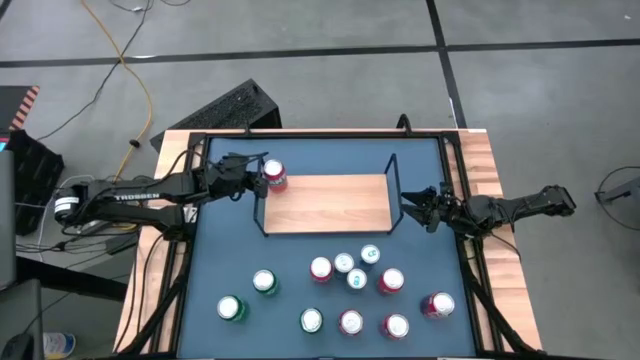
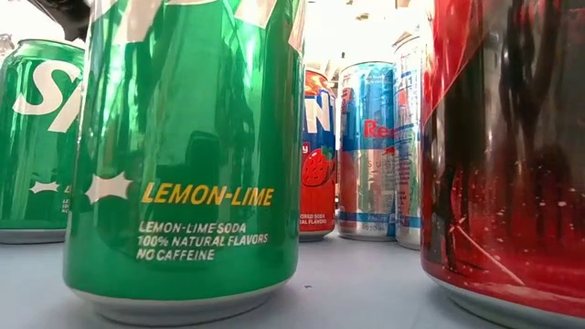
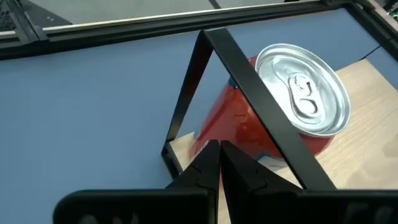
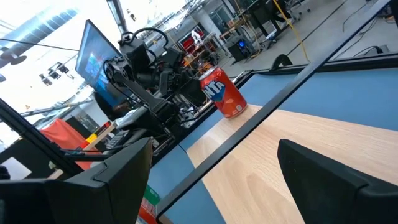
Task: Place canned beverage on shelf
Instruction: Put the orange soda can on the shelf, then adjust the shelf
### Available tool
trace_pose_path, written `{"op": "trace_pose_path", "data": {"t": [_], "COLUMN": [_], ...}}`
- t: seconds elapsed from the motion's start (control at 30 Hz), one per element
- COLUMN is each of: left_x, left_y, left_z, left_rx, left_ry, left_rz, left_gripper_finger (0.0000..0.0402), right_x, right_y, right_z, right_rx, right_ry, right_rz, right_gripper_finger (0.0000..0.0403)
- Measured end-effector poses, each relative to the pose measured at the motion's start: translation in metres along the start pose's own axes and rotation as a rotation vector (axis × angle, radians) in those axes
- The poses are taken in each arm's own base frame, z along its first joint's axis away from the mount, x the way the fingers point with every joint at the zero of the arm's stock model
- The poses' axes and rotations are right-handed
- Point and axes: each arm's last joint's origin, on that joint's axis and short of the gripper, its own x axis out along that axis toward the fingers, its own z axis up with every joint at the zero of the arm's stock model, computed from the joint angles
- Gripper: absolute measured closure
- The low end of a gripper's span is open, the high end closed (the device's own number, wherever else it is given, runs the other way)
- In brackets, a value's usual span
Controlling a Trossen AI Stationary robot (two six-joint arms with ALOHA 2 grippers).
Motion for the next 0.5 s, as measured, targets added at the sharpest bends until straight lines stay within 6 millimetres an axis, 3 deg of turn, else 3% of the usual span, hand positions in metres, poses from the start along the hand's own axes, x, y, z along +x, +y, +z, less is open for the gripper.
{"op": "trace_pose_path", "data": {"t": [0.37, 0.5], "left_x": [-0.016, -0.032], "left_y": [0.006, 0.009], "left_z": [0.003, 0.001], "left_rx": [-0.008, -0.025], "left_ry": [0.016, 0.136], "left_rz": [-0.032, -0.186], "left_gripper_finger": [0.0401, 0.0401], "right_x": [0.000, 0.000], "right_y": [0.000, 0.000], "right_z": [0.000, 0.000], "right_rx": [0.000, 0.000], "right_ry": [0.000, 0.001], "right_rz": [0.000, 0.001], "right_gripper_finger": [0.0055, 0.0055]}}
